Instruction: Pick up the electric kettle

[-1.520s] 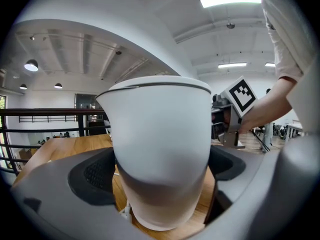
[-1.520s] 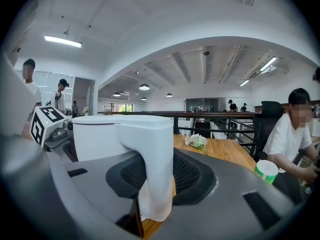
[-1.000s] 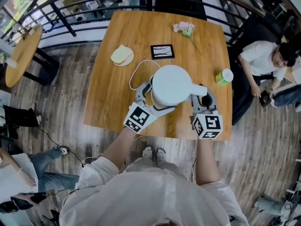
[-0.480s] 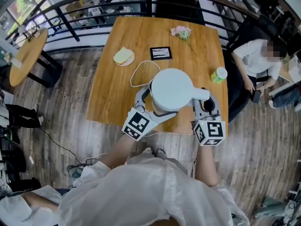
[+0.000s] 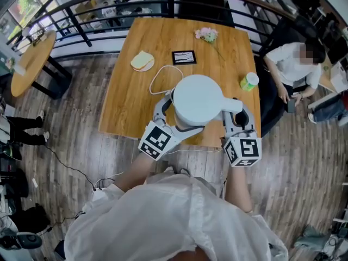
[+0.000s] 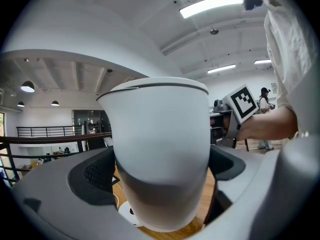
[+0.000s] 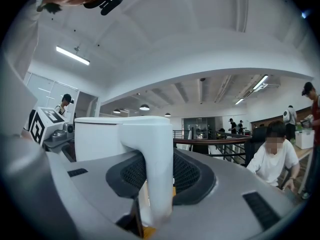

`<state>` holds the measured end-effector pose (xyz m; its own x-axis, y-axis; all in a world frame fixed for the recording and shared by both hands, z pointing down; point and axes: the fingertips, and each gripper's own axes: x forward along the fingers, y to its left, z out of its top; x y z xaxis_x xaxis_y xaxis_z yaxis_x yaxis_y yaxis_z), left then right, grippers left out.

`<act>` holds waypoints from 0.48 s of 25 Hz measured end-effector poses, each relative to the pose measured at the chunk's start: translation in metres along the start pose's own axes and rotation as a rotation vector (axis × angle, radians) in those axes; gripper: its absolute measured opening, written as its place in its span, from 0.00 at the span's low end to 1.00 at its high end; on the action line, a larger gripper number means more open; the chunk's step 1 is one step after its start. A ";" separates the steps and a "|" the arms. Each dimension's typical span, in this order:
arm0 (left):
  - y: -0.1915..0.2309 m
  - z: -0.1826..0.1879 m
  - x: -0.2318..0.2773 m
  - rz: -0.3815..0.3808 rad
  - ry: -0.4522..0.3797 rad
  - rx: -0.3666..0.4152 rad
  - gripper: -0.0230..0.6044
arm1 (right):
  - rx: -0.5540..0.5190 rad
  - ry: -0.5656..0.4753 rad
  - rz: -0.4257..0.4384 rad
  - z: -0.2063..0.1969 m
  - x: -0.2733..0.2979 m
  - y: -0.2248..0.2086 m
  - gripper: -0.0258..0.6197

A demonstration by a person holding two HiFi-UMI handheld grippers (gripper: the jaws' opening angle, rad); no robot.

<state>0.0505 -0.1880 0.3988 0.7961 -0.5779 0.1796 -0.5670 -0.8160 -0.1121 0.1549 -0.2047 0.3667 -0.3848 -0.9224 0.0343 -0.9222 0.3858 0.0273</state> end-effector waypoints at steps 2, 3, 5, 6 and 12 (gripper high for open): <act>-0.001 0.001 0.000 0.000 -0.003 0.002 0.96 | -0.008 -0.004 -0.002 0.002 -0.002 0.000 0.22; -0.002 0.001 0.000 -0.001 -0.004 0.002 0.96 | -0.011 -0.007 -0.003 0.002 -0.003 0.000 0.22; -0.004 0.001 0.000 -0.003 -0.006 0.001 0.96 | -0.013 -0.008 -0.004 0.002 -0.004 0.000 0.22; -0.004 0.002 0.000 -0.004 -0.007 0.001 0.96 | -0.014 -0.008 -0.004 0.002 -0.005 0.000 0.22; -0.005 0.005 -0.001 -0.004 -0.006 0.001 0.96 | -0.024 -0.002 -0.005 0.004 -0.006 -0.001 0.22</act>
<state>0.0533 -0.1835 0.3939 0.7999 -0.5743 0.1741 -0.5632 -0.8186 -0.1126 0.1578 -0.1999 0.3620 -0.3802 -0.9244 0.0321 -0.9230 0.3814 0.0516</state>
